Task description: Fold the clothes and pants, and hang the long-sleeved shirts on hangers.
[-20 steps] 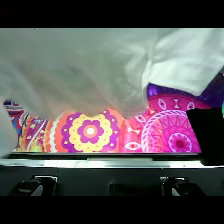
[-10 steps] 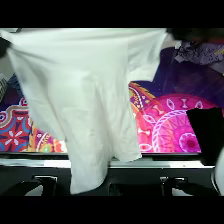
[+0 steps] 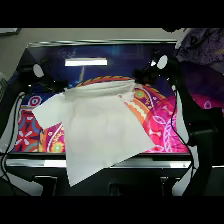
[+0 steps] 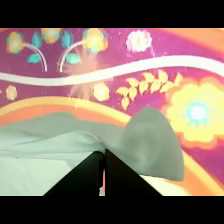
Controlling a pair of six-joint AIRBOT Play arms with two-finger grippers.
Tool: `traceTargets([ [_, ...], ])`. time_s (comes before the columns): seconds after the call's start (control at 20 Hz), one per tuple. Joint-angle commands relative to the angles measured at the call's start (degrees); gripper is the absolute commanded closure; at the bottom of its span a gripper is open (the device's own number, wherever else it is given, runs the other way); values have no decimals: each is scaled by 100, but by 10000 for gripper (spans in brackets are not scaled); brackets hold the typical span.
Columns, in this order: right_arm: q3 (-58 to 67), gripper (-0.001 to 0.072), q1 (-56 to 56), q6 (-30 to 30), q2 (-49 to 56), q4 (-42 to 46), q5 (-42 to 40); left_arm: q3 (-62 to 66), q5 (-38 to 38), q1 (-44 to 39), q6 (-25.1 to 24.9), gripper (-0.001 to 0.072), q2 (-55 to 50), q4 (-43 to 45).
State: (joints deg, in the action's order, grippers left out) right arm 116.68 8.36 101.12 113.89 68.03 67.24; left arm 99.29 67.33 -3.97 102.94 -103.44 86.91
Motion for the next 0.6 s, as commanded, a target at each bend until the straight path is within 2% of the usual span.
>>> traceTargets([
  [0.0,7,599,4,85,308,-361,216,-4,37,-4,-7,691,-518,-50],
  [0.1,7,331,-87,39,179,-490,466,11,68,7,-7,691,-501,-52],
  [0.15,7,197,-197,-188,70,-546,710,15,107,15,-7,691,-483,-52],
  [0.3,-63,184,-925,-1051,-407,-579,1987,101,407,85,-9,691,-468,-48],
  [0.4,-586,185,-1545,-1447,-857,-579,2664,140,581,153,-7,691,-466,-52],
  [0.55,-2592,184,-2253,-1799,-1875,-590,2625,138,734,208,-7,691,-461,-52],
])
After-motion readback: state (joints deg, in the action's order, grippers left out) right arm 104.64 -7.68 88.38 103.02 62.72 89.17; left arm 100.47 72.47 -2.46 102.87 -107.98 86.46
